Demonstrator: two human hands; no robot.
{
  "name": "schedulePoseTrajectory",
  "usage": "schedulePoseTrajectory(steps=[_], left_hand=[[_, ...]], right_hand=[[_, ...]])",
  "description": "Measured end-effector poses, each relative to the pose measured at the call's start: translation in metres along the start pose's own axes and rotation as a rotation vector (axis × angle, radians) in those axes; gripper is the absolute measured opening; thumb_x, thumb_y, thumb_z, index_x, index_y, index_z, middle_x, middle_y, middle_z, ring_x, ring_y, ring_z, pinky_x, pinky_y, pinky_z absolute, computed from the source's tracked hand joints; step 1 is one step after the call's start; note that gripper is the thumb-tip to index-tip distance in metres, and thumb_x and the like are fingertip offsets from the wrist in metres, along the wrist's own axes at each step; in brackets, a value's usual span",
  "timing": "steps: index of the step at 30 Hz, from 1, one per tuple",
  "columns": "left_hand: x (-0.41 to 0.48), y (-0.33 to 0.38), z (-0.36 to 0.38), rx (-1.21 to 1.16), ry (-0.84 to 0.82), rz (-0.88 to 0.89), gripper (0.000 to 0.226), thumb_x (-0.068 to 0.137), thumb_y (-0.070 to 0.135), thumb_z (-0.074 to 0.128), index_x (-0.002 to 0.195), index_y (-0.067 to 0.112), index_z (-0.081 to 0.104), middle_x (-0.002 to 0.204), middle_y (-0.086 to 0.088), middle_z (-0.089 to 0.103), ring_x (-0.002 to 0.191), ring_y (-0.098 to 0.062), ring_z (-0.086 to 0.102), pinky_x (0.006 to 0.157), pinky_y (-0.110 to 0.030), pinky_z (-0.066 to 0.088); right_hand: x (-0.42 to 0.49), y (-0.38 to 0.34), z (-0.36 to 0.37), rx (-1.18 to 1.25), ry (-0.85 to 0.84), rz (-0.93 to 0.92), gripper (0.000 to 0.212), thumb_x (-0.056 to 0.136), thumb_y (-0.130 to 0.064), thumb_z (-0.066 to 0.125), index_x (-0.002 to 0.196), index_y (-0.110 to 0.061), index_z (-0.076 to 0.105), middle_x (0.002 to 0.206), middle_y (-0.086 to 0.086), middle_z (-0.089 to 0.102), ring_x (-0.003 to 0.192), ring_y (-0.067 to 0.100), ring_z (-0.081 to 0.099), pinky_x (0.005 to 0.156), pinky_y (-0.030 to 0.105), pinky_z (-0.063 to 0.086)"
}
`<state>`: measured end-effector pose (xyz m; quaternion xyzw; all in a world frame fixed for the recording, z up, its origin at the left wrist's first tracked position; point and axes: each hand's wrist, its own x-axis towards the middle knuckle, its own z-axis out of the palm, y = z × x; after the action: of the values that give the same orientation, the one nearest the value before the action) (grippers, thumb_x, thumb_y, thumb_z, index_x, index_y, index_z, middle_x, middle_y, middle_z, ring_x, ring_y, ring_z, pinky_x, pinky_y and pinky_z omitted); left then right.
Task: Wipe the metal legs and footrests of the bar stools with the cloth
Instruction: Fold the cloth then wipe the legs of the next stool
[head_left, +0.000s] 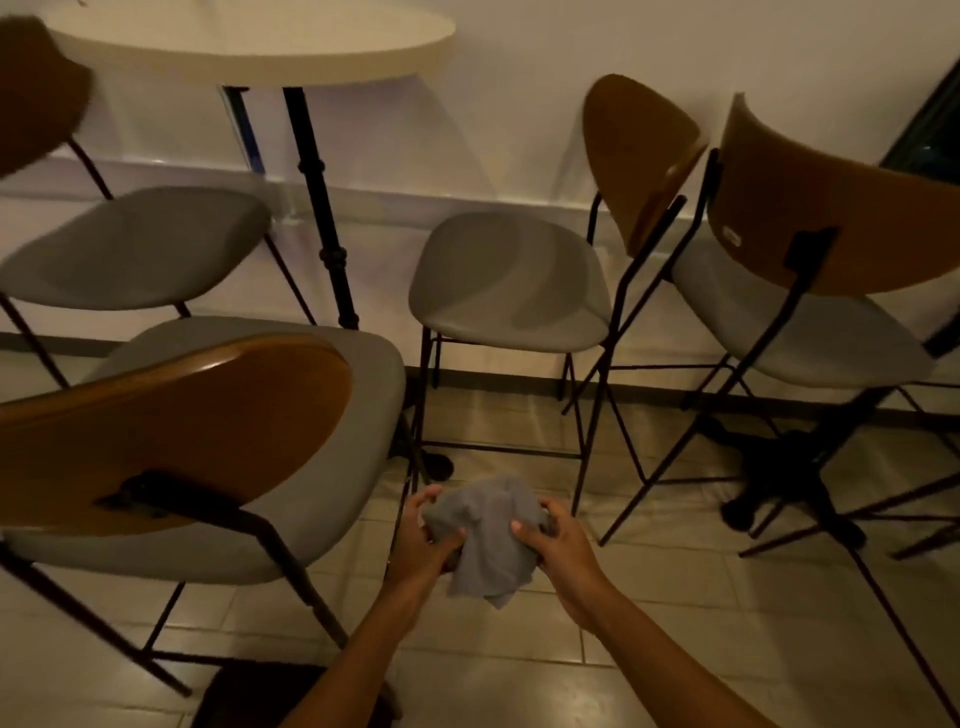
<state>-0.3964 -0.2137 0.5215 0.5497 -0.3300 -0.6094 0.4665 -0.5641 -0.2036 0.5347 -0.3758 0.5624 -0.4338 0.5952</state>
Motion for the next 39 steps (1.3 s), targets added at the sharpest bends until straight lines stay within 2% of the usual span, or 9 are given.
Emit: schedulePoseTrajectory(steps=[5,8,11,15,18,21,25,31,39], left_hand=[[0.023,-0.037,-0.024,0.207,0.053,0.072,0.035,0.076,0.01,0.066,0.11,0.015,0.057,0.087,0.0,0.069,0.067,-0.004,0.068,0.052,-0.017,0.052],[0.044,-0.059,-0.037,0.14,0.107,0.022,0.023,0.095,-0.009,0.036,0.114,-0.007,0.05,0.063,0.002,0.07,0.052,-0.003,0.065,0.045,-0.016,0.051],[0.058,-0.083,-0.04,0.111,0.169,0.085,0.03,0.091,-0.013,0.042,0.106,0.009,0.053,0.089,-0.003,0.064,0.062,-0.001,0.067,0.048,-0.017,0.052],[0.082,-0.146,-0.055,0.187,0.162,0.178,0.031,0.086,-0.018,0.048,0.11,0.001,0.05,0.093,-0.001,0.059,0.066,0.001,0.065,0.052,-0.013,0.051],[0.104,-0.194,-0.074,0.199,0.234,0.211,0.043,0.072,0.005,0.069,0.11,0.002,0.052,0.096,0.0,0.06,0.084,-0.012,0.061,0.063,-0.013,0.052],[0.118,-0.24,-0.089,0.305,0.272,0.214,0.038,0.077,0.007,0.065,0.113,0.01,0.054,0.1,0.004,0.059,0.097,-0.019,0.058,0.081,-0.03,0.05],[0.136,-0.287,-0.102,0.397,0.344,0.239,0.032,0.09,-0.005,0.049,0.112,0.017,0.054,0.096,0.006,0.056,0.093,-0.014,0.054,0.079,-0.024,0.044],[0.16,-0.318,-0.108,0.189,0.457,0.21,0.026,0.093,0.003,0.048,0.119,0.001,0.053,0.115,-0.017,0.058,0.106,-0.029,0.054,0.098,-0.048,0.043],[0.182,-0.327,-0.113,0.214,0.424,0.318,0.033,0.086,-0.006,0.051,0.099,0.024,0.058,0.105,-0.008,0.062,0.091,-0.023,0.063,0.083,-0.044,0.054]], right_hand=[[0.041,0.031,0.009,-0.044,-0.098,0.027,0.025,0.086,-0.008,0.061,0.1,-0.028,0.056,0.111,0.005,0.063,0.101,0.02,0.062,0.085,0.037,0.054],[0.064,0.05,0.014,-0.068,-0.155,0.024,0.024,0.087,-0.006,0.059,0.105,-0.021,0.055,0.111,0.008,0.063,0.101,0.021,0.062,0.084,0.035,0.053],[0.092,0.077,0.016,-0.123,-0.222,-0.012,0.025,0.087,-0.005,0.057,0.11,-0.015,0.054,0.108,0.007,0.063,0.099,0.021,0.061,0.081,0.031,0.052],[0.13,0.142,0.021,-0.173,-0.249,-0.041,0.029,0.087,0.0,0.053,0.113,-0.012,0.053,0.106,0.007,0.061,0.099,0.021,0.058,0.08,0.032,0.05],[0.15,0.195,0.022,-0.207,-0.293,-0.084,0.03,0.087,0.001,0.051,0.115,-0.012,0.052,0.108,0.008,0.06,0.096,0.018,0.058,0.079,0.029,0.05],[0.166,0.239,0.026,-0.291,-0.358,-0.159,0.03,0.088,-0.002,0.051,0.113,-0.02,0.05,0.11,0.004,0.058,0.097,0.015,0.057,0.079,0.027,0.05],[0.183,0.288,0.034,-0.33,-0.418,-0.251,0.053,0.085,-0.006,0.061,0.13,-0.021,0.039,0.115,-0.01,0.048,0.099,-0.001,0.049,0.078,0.014,0.049],[0.203,0.344,0.055,-0.544,-0.478,-0.445,0.086,0.062,-0.042,0.08,0.135,-0.027,0.037,0.137,0.003,0.039,0.126,0.016,0.042,0.107,0.037,0.039],[0.232,0.36,0.072,-0.72,-0.312,-0.589,0.044,0.079,-0.02,0.07,0.12,-0.019,0.054,0.119,0.011,0.042,0.099,0.015,0.044,0.074,0.0,0.033]])
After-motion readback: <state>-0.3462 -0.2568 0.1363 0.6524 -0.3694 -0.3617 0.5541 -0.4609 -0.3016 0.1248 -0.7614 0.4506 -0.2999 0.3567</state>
